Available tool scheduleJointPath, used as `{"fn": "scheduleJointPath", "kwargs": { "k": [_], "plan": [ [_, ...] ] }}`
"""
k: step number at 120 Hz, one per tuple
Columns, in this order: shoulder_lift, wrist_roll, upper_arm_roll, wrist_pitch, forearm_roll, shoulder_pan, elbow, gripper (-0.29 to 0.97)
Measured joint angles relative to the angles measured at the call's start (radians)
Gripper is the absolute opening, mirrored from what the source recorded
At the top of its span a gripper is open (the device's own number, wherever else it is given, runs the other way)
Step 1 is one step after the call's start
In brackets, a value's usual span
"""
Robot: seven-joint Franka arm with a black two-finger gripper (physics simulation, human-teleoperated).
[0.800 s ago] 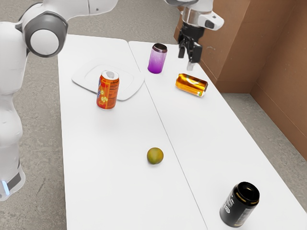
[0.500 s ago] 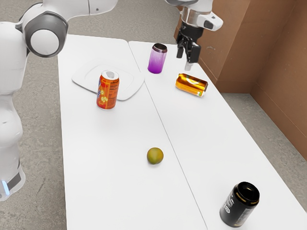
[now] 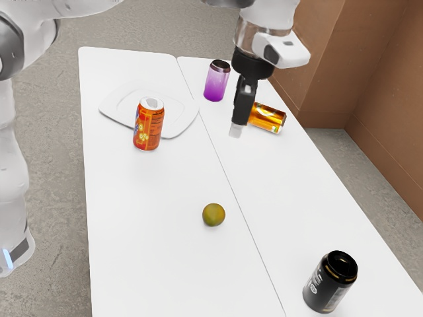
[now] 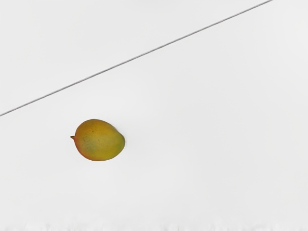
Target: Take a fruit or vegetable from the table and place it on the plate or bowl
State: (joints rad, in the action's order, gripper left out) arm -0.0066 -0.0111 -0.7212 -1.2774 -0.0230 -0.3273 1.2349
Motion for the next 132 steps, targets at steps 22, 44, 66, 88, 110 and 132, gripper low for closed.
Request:
{"fn": "scheduleJointPath", "kwargs": {
  "k": [22, 44, 66, 88, 110, 132],
  "plan": [
    [-0.125, 0.175, 0.055, 0.000, -0.089, 0.005, 0.249, 0.68],
    [-0.149, 0.349, 0.091, -0.126, -0.082, -0.016, 0.376, 0.68],
    [-0.139, 0.587, 0.118, -0.246, -0.112, -0.022, 0.416, 0.68],
    [-0.127, 0.816, 0.118, -0.308, -0.126, -0.022, 0.422, 0.68],
    [-0.056, 0.989, 0.133, -0.394, -0.090, -0.021, 0.512, 0.68],
    [-0.156, 1.117, 0.144, -0.531, -0.105, -0.022, 0.708, 0.68]
  ]
}}
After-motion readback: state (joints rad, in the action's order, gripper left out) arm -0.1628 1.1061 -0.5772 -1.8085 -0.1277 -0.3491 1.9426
